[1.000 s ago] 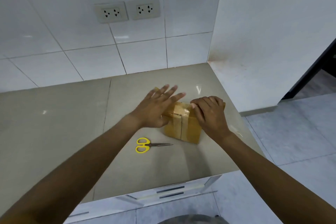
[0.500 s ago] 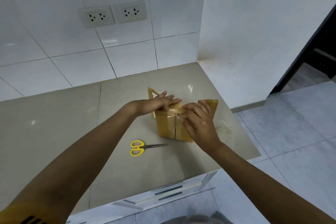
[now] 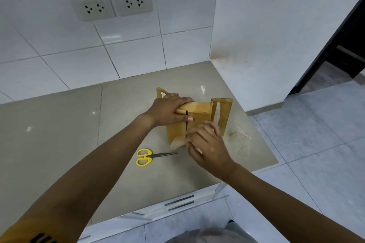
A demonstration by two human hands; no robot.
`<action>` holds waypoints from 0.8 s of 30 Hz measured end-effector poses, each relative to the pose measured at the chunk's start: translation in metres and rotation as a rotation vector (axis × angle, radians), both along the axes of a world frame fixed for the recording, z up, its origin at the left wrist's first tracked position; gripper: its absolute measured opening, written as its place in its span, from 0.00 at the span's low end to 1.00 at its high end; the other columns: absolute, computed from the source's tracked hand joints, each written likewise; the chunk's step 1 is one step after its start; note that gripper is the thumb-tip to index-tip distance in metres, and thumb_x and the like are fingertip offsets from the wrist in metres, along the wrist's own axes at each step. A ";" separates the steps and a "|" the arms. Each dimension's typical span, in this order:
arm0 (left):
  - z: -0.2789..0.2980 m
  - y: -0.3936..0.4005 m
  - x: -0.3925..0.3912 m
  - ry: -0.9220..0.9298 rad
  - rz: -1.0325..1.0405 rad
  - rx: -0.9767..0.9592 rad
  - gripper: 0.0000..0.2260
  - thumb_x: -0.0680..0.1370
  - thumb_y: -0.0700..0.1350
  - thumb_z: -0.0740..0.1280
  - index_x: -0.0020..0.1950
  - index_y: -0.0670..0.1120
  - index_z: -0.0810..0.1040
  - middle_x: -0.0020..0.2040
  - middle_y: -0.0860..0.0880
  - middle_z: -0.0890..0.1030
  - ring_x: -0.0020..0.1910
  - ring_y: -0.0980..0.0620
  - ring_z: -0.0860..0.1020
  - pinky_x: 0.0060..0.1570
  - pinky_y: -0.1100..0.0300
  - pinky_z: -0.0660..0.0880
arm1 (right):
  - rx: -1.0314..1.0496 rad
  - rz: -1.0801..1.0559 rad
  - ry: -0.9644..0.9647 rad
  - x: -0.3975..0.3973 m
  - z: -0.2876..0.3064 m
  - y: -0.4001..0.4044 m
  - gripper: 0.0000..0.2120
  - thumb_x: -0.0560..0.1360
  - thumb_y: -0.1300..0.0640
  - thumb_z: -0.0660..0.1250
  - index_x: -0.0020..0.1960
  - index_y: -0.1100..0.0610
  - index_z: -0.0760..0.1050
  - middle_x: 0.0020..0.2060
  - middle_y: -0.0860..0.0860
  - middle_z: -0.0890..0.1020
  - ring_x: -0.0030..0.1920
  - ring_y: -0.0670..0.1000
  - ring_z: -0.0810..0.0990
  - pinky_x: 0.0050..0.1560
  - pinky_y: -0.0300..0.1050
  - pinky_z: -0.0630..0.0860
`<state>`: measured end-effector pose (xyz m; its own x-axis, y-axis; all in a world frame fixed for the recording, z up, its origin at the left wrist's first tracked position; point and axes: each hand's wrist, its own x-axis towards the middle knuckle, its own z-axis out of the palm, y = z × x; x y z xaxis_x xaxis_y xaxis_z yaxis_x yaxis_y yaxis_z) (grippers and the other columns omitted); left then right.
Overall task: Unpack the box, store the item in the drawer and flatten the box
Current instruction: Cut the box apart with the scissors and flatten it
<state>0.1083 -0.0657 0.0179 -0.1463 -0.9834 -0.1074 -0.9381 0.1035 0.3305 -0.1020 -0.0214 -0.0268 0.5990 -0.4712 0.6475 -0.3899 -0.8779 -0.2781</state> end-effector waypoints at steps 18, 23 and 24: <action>-0.011 -0.019 -0.003 0.015 0.041 -0.129 0.24 0.74 0.66 0.63 0.67 0.59 0.71 0.50 0.51 0.77 0.58 0.47 0.73 0.48 0.53 0.68 | 0.148 0.187 0.062 -0.010 -0.005 0.053 0.10 0.78 0.60 0.62 0.55 0.63 0.79 0.50 0.57 0.84 0.47 0.56 0.82 0.48 0.48 0.79; -0.016 -0.020 -0.002 0.044 0.090 -0.124 0.24 0.75 0.65 0.63 0.66 0.56 0.73 0.51 0.49 0.81 0.57 0.45 0.75 0.53 0.46 0.73 | 0.142 0.147 -0.062 -0.011 0.002 0.050 0.10 0.77 0.61 0.62 0.58 0.59 0.72 0.47 0.58 0.84 0.45 0.56 0.83 0.48 0.46 0.80; -0.017 -0.021 -0.001 0.054 0.087 -0.122 0.23 0.75 0.65 0.63 0.66 0.55 0.74 0.50 0.49 0.81 0.56 0.44 0.75 0.54 0.46 0.73 | 0.152 0.147 -0.079 -0.012 0.003 0.049 0.11 0.76 0.62 0.63 0.58 0.58 0.71 0.47 0.59 0.84 0.45 0.56 0.83 0.48 0.47 0.81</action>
